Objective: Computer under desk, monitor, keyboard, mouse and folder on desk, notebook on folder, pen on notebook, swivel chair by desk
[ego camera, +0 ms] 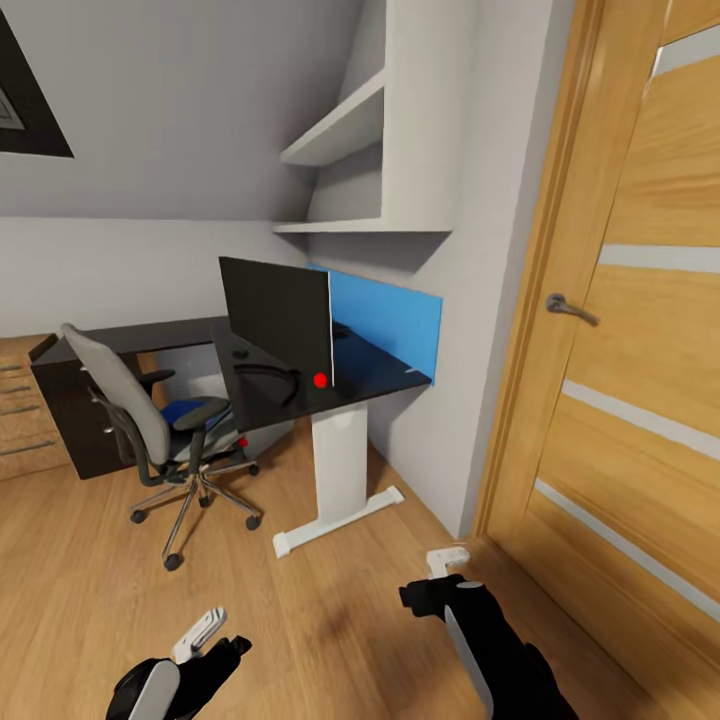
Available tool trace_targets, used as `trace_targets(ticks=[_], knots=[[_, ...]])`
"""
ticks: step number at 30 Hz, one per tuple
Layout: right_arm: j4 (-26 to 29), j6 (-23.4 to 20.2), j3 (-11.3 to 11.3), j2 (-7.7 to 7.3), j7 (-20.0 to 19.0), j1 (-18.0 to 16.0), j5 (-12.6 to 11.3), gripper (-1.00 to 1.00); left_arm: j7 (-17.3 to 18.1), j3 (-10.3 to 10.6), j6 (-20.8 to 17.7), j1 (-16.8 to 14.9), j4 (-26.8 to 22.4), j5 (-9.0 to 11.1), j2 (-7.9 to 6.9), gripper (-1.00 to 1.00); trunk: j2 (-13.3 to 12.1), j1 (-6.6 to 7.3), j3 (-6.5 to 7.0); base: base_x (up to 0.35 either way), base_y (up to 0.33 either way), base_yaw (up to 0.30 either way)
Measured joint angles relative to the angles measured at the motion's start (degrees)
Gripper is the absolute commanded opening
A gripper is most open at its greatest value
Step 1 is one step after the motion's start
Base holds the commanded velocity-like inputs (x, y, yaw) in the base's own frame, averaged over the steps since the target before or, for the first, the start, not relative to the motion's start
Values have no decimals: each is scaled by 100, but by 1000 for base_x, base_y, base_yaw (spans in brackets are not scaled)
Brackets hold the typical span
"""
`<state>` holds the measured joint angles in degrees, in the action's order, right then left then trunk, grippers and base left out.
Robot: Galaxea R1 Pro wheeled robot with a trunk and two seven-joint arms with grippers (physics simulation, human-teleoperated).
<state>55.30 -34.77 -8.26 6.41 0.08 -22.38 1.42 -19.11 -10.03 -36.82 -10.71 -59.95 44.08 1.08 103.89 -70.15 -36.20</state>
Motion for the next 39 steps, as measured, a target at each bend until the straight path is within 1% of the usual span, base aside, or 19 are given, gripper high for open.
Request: trace_targets(ticks=[2,3,4,5,6,10,15,16,18,19,20,24,26,31,34,39], knots=[[186,-47,-9,-64,8,12,-1,100,-311,14,41,-4,-26,-7,26,100,80,-44,-36,0,0,0],[231,-64,-10,-74,9,14,-3,100,-394,19,59,-5,-42,-9,32,100,120,-66,-54,0,0,0],[232,-64,-10,-75,9,14,-3,100,-397,20,59,-5,-43,-9,32,100,160,-88,-72,0,0,37],[307,-91,-10,-87,12,15,-3,100,-596,34,100,-5,-67,1,45,100,201,-110,-90,0,0,76],[336,-101,-9,-94,12,15,-4,100,-679,40,122,-5,-77,8,52,100,241,-132,-108,0,0,116],[352,-127,-22,-99,8,7,-17,100,-869,56,252,-4,-102,26,83,100,242,-133,-108,0,0,191],[252,-128,-13,-83,12,-24,-6,100,-886,62,463,-1,-103,2,71,100,242,-132,-108,0,0,253],[224,-124,-9,-73,21,-36,-2,100,-886,59,616,0,-84,-7,51,100,242,-133,-108,0,0,270],[206,-120,-7,-62,26,-50,2,100,-883,42,790,1,-70,-17,20,100,242,-133,-108,0,0,273],[195,-120,-6,-55,28,-70,-1,100,-874,17,938,-2,-77,-15,-39,100,242,-133,-108,0,0,271],[175,-70,-16,-65,7,-127,-4,100,-859,-12,1142,-1,-65,20,-218,100,242,-132,-108,0,0,271],[170,-52,-10,-79,-9,-139,-12,100,-856,-8,1188,23,-46,45,-243,100,242,-133,-108,0,0,273],[152,-17,-32,-82,-21,-148,-7,100,-850,32,1219,55,-30,39,-241,100,242,-133,-108,3,3,276],[116,11,-39,-86,-19,-149,-1,100,-859,39,1223,61,-19,32,-239,100,242,-131,-108,112,126,276],[72,182,-35,-97,-24,-149,-1,100,-863,42,1224,62,-9,10,-239,100,242,-130,-108,175,199,274],[52,333,-46,-98,-25,-150,-4,100,-867,43,1226,63,3,-2,-239,100,242,-130,-108,191,222,273]])
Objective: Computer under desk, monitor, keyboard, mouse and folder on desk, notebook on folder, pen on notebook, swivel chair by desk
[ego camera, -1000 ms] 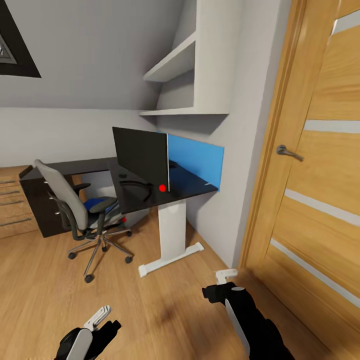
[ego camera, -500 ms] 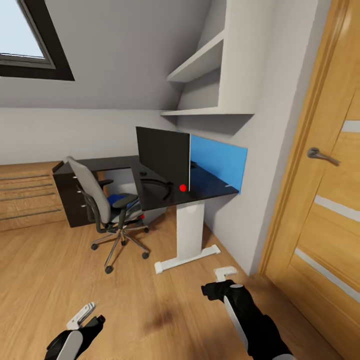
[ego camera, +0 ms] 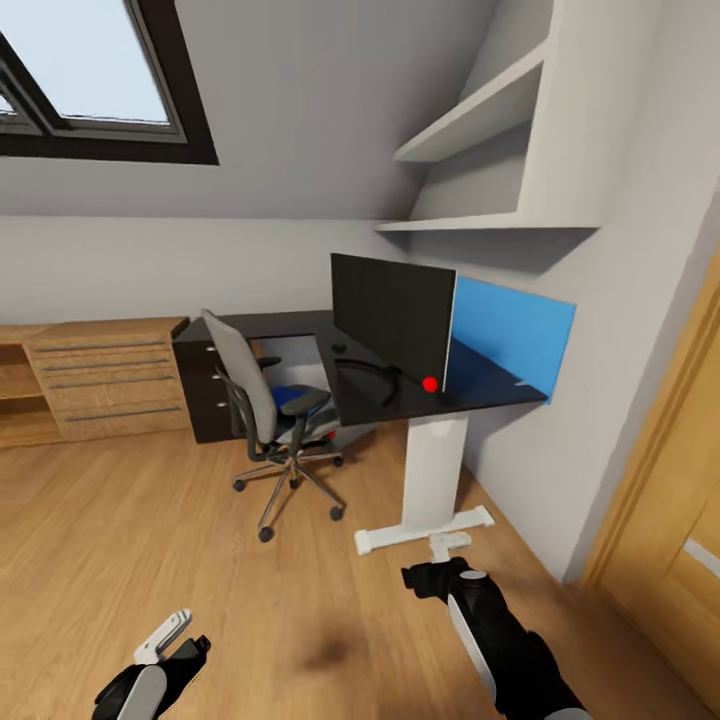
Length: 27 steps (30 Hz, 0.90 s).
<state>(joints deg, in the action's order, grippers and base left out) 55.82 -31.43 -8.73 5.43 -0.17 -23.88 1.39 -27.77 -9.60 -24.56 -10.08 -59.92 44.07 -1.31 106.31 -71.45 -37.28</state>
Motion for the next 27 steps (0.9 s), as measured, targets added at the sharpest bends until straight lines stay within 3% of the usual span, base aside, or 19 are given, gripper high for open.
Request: trace_targets(ticks=[5,8,16,17,24,27], knots=[[-48,113,4,1,7,0,2,100,-10,0,2,0,0,-3,0,100,0,0,0,198,236,273],[-294,437,28,10,12,-4,1,100,-15,5,0,0,0,-3,4,100,0,0,0,200,242,273],[-1436,2223,68,41,48,-55,-42,100,-22,253,-1,0,4,-9,16,100,0,0,0,232,235,174],[-1843,2675,89,44,52,-184,-68,100,-20,311,2,0,3,-8,19,100,0,0,0,253,178,41],[-2483,3414,184,33,56,-443,-107,100,-56,404,-32,0,-38,61,30,100,0,-2,0,125,86,19],[-2582,3565,406,11,57,-600,-252,100,-86,468,-137,3,-216,213,35,100,79,-45,-35,33,23,5]])
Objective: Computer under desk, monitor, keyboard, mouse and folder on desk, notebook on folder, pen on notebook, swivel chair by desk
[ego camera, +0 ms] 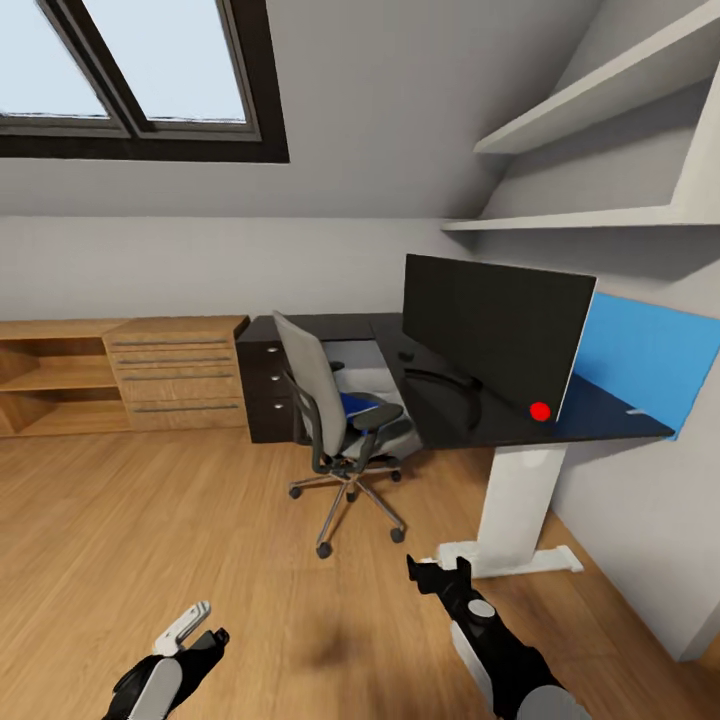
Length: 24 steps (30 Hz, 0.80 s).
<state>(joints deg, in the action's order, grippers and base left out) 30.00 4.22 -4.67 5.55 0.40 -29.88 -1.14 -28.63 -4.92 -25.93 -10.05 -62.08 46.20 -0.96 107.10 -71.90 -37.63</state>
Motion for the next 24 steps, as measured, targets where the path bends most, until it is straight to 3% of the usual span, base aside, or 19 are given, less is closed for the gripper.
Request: trace_targets(ticks=[2,3,6,8,11,16,22,24], knots=[[-74,22,219,-7,5,-269,-231,100,-13,225,-49,3,-141,71,-4,100,80,-44,-35,15,10,2],[-78,22,223,-7,5,-277,-239,100,-14,230,-52,3,-145,68,-5,100,120,-66,-54,12,8,2],[-305,44,482,-8,75,-628,-580,100,9,628,-75,5,-263,122,-28,100,241,-132,-108,6,4,1],[-374,61,533,-4,125,-714,-659,100,22,696,-82,6,-281,137,-36,100,321,-176,-144,4,3,1],[-582,72,674,4,375,-1129,-873,100,17,851,-72,-8,-300,181,-18,100,441,-242,-197,2,1,0],[-697,62,733,26,493,-1333,-1117,100,-11,691,-51,-23,-316,198,-1,100,642,-352,-288,0,0,0],[-721,50,739,35,523,-1388,-1243,100,1,611,-47,-56,-307,215,2,100,882,-484,-395,0,0,0],[-701,48,739,47,539,-1402,-1266,100,35,597,-96,-283,-256,332,-15,100,962,-528,-431,0,0,0]])
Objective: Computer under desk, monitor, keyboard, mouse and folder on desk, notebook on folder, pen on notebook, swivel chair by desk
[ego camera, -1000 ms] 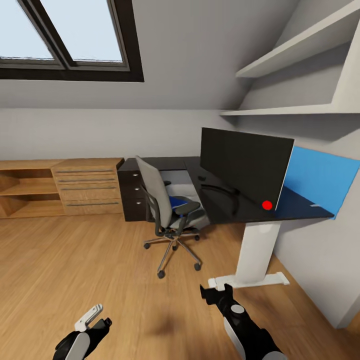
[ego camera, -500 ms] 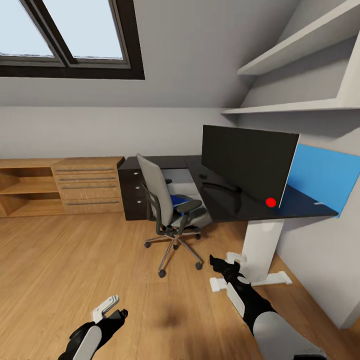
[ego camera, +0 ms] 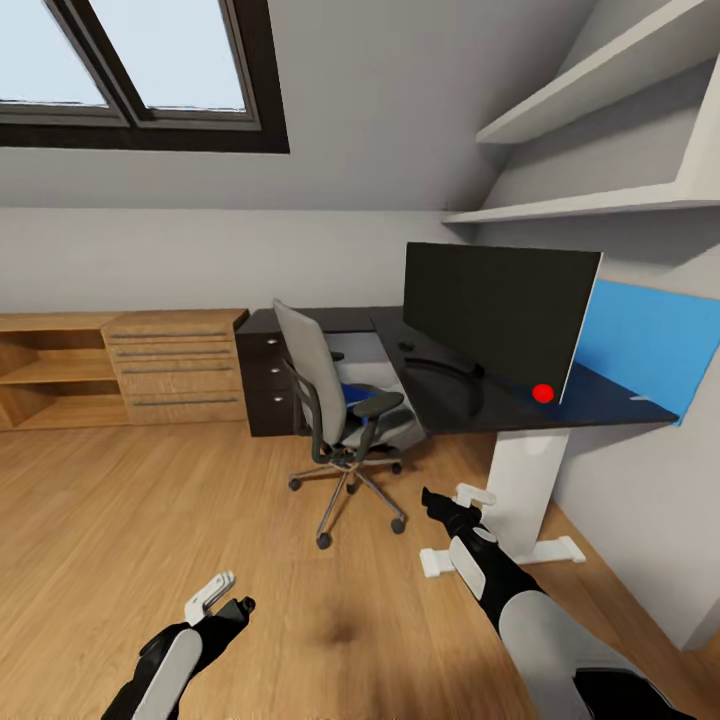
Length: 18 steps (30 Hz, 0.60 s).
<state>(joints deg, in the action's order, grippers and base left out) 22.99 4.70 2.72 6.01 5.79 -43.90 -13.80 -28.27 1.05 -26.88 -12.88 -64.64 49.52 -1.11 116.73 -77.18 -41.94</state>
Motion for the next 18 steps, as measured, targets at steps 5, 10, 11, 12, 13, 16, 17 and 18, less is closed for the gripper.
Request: trace_targets(ticks=[5,10,11,12,13,16,17,18], knots=[[22,-56,-10,111,161,-26,-2,100,71,6,-285,-432,199,418,-59,100,201,-110,-89,0,0,0],[116,-211,5,177,257,-78,-13,100,327,1,-426,-714,420,545,-85,100,401,-220,-180,0,0,0],[134,-221,5,184,262,-82,-14,100,374,-1,-434,-735,442,560,-87,100,441,-242,-198,0,0,0],[149,-225,5,189,262,-83,-16,100,413,-3,-436,-747,457,577,-89,100,481,-264,-216,0,0,0],[161,-225,5,194,261,-84,-16,100,443,-4,-434,-754,468,591,-90,100,521,-286,-234,0,0,0],[191,-200,5,218,254,-87,-17,100,494,3,-423,-760,499,601,-86,100,642,-352,-288,0,0,0],[201,-193,3,222,250,-87,-18,100,494,6,-419,-756,504,605,-79,100,682,-374,-305,0,0,0],[238,-179,-1,228,245,-88,-17,100,489,9,-411,-734,499,619,-64,100,722,-395,-323,0,0,0]])
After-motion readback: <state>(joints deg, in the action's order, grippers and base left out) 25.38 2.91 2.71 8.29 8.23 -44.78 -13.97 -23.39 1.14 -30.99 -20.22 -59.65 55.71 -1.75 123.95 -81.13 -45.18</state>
